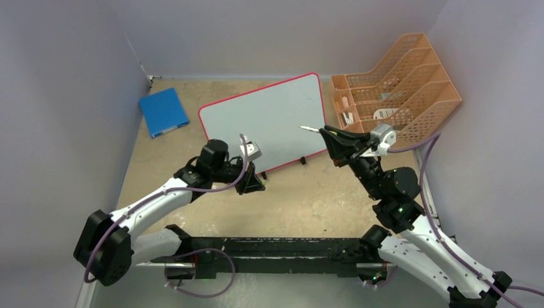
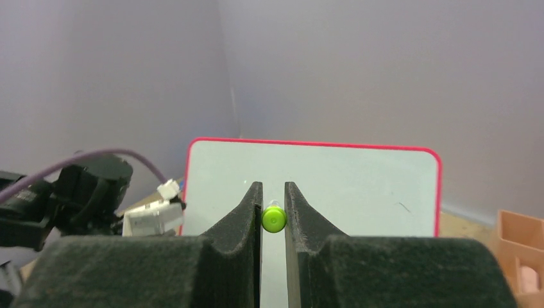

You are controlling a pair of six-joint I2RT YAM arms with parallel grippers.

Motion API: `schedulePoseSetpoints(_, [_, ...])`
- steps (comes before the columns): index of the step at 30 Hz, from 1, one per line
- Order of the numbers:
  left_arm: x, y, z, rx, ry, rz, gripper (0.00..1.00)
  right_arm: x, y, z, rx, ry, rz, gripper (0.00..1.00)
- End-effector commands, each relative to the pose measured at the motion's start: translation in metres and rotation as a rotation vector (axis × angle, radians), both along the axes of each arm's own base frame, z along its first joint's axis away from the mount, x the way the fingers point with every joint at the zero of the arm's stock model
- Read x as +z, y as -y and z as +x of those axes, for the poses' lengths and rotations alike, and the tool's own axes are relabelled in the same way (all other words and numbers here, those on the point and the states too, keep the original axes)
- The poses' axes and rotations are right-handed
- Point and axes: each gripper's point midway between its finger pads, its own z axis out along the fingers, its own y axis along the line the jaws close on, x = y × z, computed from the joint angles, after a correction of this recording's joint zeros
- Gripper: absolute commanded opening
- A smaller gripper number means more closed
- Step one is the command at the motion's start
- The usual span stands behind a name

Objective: Write a sentence on the whiteboard
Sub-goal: Place the pen cap at the center of the board.

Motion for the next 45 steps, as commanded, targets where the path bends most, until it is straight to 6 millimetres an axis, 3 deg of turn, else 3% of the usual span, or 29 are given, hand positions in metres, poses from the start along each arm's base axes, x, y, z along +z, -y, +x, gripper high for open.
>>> schedulePoseSetpoints(1, [-0.011,0.014,0.015,0.064,0.07,0.129,0.0,0.011,0.027,0.005,-0.128,0.036,0.048,0.0])
schedulePoseSetpoints(11, [-0.057,0.054,0.018,0.093,0.144,0.247,0.0,0.005,0.04,0.004,-0.177,0.028,0.075,0.0])
schedulePoseSetpoints(17, [-0.092,0.062,0.013,0.096,0.171,0.339,0.0,-0.001,0.038,0.006,-0.172,0.013,0.073,0.0])
schedulePoseSetpoints(23, [-0.108,0.064,0.01,0.092,0.197,0.387,0.02,-0.005,0.035,0.007,-0.165,0.008,0.069,0.0])
schedulePoseSetpoints(27, [-0.111,0.063,0.008,0.086,0.205,0.397,0.08,-0.006,0.033,0.008,-0.16,0.008,0.063,0.0])
schedulePoseSetpoints(33, [-0.11,0.061,0.007,0.09,0.206,0.396,0.28,-0.006,0.03,0.007,-0.144,0.005,0.061,0.0])
schedulePoseSetpoints(38, [-0.109,0.059,0.007,0.102,0.201,0.395,0.34,-0.006,0.028,0.007,-0.139,0.004,0.058,0.0])
schedulePoseSetpoints(42, [-0.097,0.059,0.009,0.133,0.203,0.373,0.39,-0.008,0.025,0.008,-0.127,-0.005,0.048,0.0])
schedulePoseSetpoints(45, [-0.073,0.062,0.015,0.183,0.212,0.331,0.42,-0.011,0.021,0.009,-0.112,-0.014,0.046,0.0])
